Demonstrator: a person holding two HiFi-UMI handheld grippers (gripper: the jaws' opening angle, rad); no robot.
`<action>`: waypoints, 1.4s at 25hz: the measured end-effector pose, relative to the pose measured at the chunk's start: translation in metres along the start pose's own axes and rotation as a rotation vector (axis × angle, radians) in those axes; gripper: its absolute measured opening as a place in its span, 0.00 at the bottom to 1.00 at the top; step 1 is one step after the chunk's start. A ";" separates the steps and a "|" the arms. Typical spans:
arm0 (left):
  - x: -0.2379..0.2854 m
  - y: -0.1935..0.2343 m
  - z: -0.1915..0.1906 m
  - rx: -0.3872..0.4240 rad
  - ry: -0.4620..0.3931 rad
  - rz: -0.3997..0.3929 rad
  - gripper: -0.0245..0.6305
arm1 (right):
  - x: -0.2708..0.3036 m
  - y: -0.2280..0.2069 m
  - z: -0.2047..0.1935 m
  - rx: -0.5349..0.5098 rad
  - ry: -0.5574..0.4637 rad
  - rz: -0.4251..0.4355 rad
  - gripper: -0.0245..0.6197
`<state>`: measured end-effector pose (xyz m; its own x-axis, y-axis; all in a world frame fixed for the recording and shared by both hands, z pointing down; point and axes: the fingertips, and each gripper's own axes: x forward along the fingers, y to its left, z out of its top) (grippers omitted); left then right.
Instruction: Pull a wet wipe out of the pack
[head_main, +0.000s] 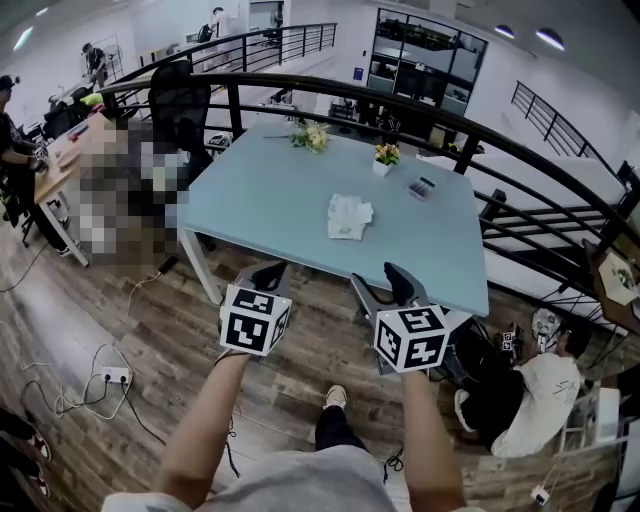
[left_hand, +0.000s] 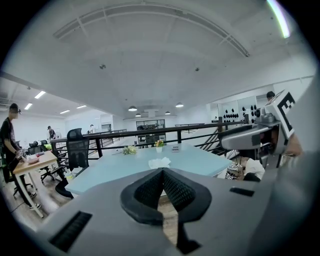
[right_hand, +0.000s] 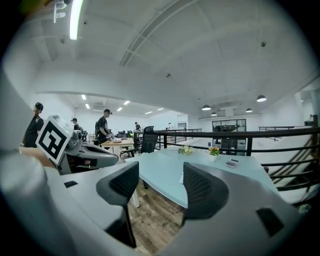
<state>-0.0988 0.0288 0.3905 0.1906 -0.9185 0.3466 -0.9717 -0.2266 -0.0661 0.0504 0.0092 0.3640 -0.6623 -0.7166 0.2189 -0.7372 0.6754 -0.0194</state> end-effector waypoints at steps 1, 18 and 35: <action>0.003 0.002 0.000 0.002 0.000 0.001 0.03 | 0.004 -0.002 -0.001 0.000 0.001 0.001 0.44; 0.126 0.046 0.033 -0.012 0.033 0.066 0.03 | 0.118 -0.093 0.009 -0.010 0.033 0.054 0.44; 0.255 0.071 0.065 -0.017 0.092 0.111 0.03 | 0.226 -0.191 0.014 0.017 0.072 0.119 0.44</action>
<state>-0.1100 -0.2426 0.4136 0.0695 -0.9037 0.4225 -0.9885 -0.1195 -0.0931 0.0396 -0.2846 0.4035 -0.7343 -0.6166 0.2837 -0.6565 0.7514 -0.0662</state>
